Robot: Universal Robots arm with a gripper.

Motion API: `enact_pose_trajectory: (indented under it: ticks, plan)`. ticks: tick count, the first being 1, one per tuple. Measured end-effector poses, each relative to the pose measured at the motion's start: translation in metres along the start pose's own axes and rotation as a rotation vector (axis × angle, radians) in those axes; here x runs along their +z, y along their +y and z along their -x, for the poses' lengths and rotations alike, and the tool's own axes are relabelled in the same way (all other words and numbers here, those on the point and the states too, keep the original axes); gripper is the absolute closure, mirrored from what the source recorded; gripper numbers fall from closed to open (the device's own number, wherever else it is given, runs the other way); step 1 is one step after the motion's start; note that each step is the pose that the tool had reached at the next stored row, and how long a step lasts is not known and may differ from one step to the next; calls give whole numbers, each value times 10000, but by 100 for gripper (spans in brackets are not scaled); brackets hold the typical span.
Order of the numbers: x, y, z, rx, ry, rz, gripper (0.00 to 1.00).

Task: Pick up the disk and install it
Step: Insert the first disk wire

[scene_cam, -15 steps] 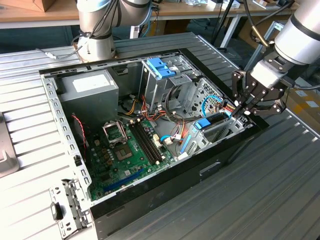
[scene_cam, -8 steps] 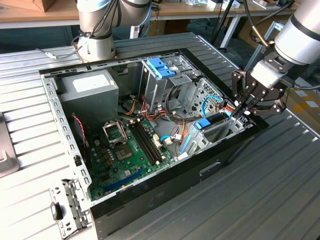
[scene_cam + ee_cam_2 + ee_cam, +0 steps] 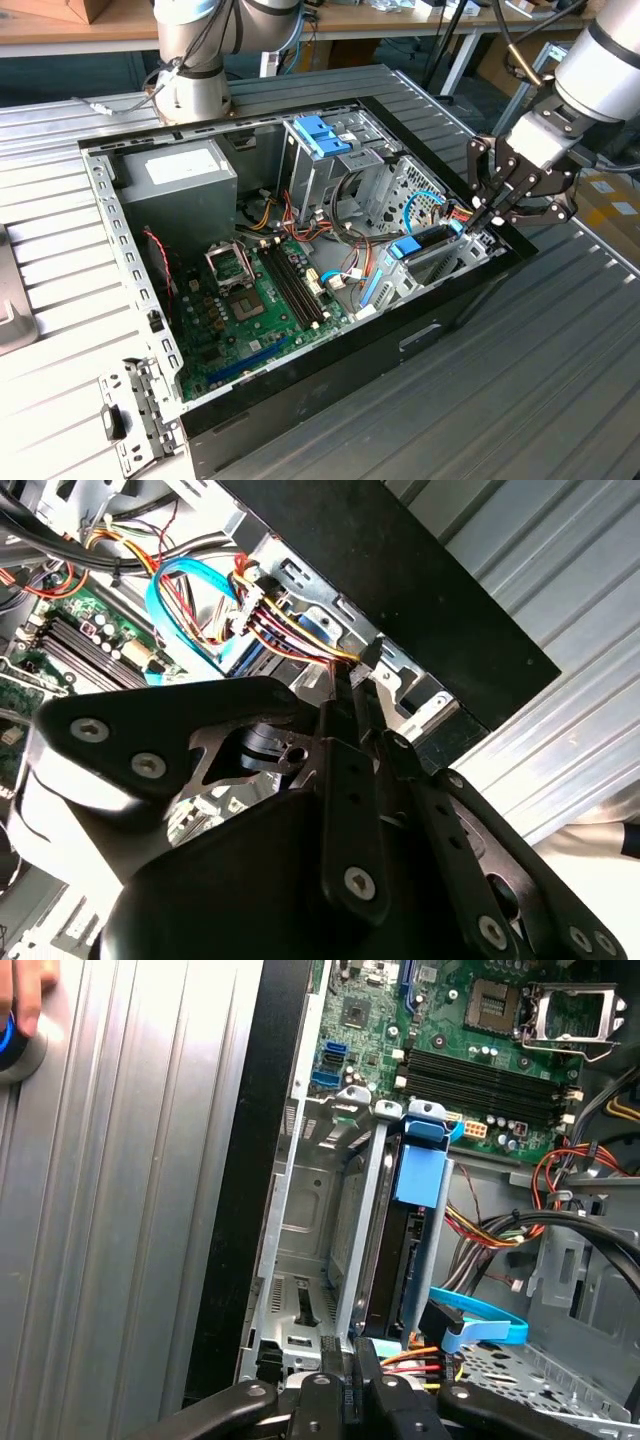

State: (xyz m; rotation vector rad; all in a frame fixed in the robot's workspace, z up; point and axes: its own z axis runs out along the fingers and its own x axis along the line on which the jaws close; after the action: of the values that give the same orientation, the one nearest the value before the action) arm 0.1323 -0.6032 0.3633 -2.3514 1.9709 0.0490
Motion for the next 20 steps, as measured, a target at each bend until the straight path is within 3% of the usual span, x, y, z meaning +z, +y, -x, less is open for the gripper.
enact_pose_trajectory:
  ticks: [8, 11, 20]
  plan:
    - [0, 163, 29, 8, -8, -2, 84]
    - [6, 255, 45, 19, -8, -3, 84]
    - [6, 265, 47, 25, -8, 0, 84]
